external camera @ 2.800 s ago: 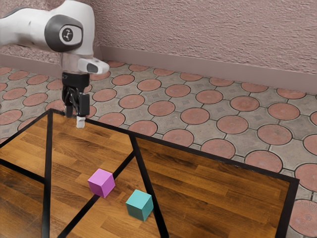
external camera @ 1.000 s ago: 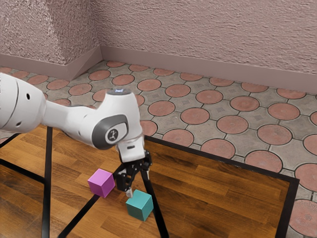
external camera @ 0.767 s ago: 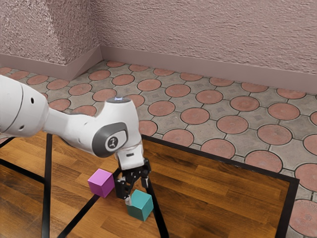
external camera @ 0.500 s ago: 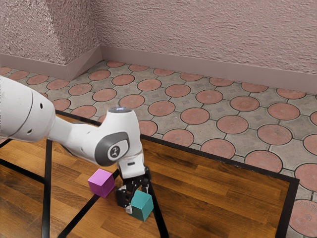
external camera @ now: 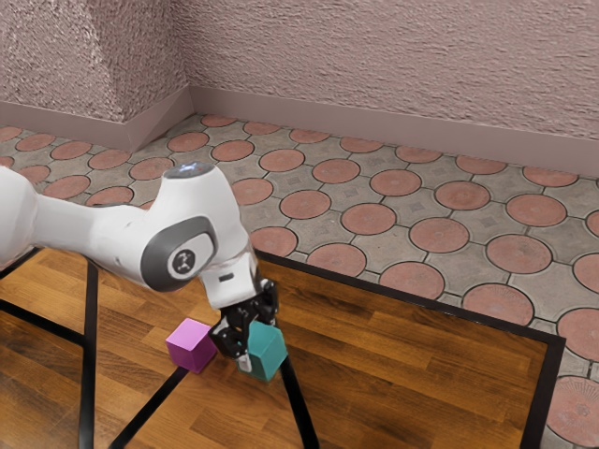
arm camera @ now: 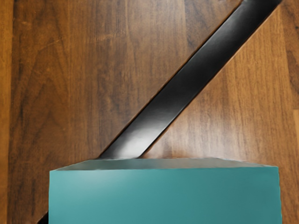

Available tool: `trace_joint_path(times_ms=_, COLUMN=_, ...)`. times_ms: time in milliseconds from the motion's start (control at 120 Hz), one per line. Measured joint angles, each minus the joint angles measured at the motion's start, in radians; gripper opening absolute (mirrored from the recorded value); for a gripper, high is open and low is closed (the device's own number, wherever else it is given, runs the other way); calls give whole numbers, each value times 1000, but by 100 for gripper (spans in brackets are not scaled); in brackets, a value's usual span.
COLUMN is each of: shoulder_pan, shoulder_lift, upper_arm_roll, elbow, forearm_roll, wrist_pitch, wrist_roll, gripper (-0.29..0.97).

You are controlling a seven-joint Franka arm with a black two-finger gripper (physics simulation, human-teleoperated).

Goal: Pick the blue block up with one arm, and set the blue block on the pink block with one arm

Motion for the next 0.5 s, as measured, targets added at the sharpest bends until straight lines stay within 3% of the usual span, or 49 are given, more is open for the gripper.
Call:
trace_joint_path(times_ms=200, shoulder_pan=116, shoulder_lift=-67, upper_arm_roll=1, elbow=-15, forearm_roll=1, wrist_pitch=-70, wrist_roll=21, gripper=28)
trace_joint_path(times_ms=500, shoulder_pan=262, shoulder_lift=-22, upper_arm_roll=8, elbow=13, forearm_roll=18, wrist_pitch=-129, wrist_roll=125, gripper=28)
